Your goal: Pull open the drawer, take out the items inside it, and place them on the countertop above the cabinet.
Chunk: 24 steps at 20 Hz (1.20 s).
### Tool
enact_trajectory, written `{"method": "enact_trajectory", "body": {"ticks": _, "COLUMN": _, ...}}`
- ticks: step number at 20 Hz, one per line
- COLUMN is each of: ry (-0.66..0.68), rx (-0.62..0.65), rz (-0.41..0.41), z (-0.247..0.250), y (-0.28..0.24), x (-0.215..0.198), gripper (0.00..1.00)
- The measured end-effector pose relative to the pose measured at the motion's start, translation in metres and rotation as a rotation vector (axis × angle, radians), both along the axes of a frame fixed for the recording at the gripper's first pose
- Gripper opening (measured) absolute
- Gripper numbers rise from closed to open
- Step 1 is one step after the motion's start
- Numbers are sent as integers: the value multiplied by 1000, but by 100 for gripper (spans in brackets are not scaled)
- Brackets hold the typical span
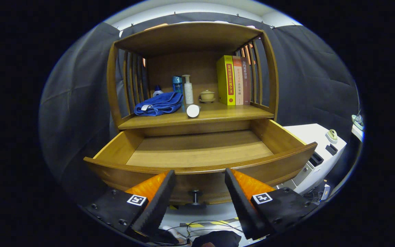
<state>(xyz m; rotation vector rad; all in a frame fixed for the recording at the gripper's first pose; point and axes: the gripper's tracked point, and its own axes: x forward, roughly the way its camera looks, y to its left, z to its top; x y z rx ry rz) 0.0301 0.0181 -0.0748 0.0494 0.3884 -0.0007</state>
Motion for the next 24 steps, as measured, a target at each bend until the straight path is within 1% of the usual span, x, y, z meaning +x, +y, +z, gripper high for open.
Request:
{"method": "enact_trajectory", "body": {"ticks": 9, "ry": -45, "rx": -3, "rz": 18, "z": 6, "y": -4, "x": 44, "gripper": 97}}
{"method": "enact_trajectory", "body": {"ticks": 11, "ry": -67, "rx": -32, "rz": 27, "z": 12, "y": -4, "x": 57, "gripper": 97}}
{"method": "enact_trajectory", "body": {"ticks": 12, "ry": -49, "rx": -43, "rz": 32, "z": 10, "y": -3, "x": 60, "gripper": 97}}
{"method": "enact_trajectory", "body": {"ticks": 13, "ry": -70, "rx": -38, "rz": 27, "z": 12, "y": -4, "x": 71, "gripper": 96}}
{"method": "enact_trajectory", "body": {"ticks": 14, "ry": -58, "rx": -31, "rz": 27, "z": 9, "y": -3, "x": 76, "gripper": 98}}
{"method": "enact_trajectory", "body": {"ticks": 24, "ry": -96, "rx": -42, "rz": 26, "z": 10, "y": -3, "x": 150, "gripper": 99}}
